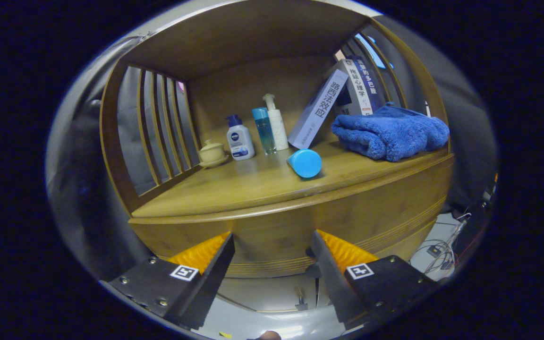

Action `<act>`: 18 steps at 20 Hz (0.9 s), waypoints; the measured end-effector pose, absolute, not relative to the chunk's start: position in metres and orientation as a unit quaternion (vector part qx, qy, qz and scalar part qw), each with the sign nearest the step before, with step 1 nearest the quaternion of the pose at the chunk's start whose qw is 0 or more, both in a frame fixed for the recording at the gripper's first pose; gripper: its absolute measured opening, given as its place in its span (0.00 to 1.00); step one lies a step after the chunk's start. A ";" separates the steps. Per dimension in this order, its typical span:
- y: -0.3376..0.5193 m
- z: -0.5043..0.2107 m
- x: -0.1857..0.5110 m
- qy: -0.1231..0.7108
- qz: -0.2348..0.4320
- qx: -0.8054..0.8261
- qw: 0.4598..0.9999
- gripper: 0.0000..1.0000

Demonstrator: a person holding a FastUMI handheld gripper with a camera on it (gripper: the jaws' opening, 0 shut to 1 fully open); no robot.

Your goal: Pull open the drawer, take out the items inside it, and place them on the countertop above the cabinet.

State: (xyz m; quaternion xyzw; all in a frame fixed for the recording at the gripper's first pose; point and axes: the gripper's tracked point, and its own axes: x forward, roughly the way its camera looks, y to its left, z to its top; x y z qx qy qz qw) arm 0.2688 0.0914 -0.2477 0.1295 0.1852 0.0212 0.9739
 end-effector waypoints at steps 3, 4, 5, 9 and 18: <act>0.086 -0.247 0.264 0.185 0.017 0.123 0.975 1.00; 0.085 -0.246 0.261 0.184 0.017 0.122 0.975 1.00; 0.083 -0.245 0.259 0.182 0.016 0.121 0.976 1.00; 0.079 -0.235 0.253 0.174 0.015 0.116 0.978 1.00; 0.063 -0.169 0.225 0.126 0.017 0.082 0.988 1.00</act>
